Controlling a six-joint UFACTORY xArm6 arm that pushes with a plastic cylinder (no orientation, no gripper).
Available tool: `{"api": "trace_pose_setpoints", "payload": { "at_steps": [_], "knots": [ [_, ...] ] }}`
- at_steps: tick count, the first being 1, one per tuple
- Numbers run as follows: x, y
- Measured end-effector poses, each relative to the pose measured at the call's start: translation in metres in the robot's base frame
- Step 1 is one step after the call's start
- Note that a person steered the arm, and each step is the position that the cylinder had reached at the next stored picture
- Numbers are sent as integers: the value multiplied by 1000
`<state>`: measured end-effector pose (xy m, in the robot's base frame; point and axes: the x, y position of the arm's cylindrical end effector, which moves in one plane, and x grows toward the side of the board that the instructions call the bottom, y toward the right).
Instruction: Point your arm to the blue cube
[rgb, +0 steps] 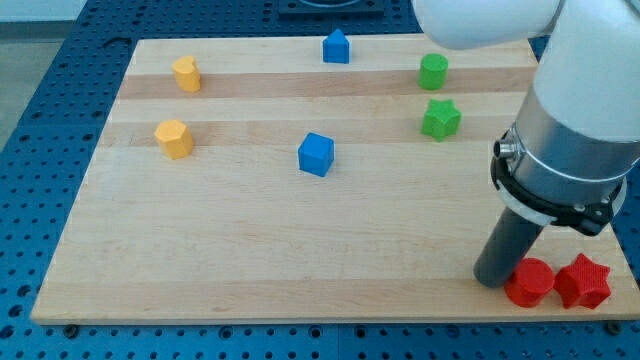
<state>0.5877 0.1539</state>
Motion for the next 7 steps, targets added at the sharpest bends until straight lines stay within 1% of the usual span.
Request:
{"api": "trace_pose_setpoints", "payload": {
  "at_steps": [1,2,5,7],
  "knots": [
    [-1,-30],
    [0,-36],
    [2,-100],
    [-16,-149]
  ]
}}
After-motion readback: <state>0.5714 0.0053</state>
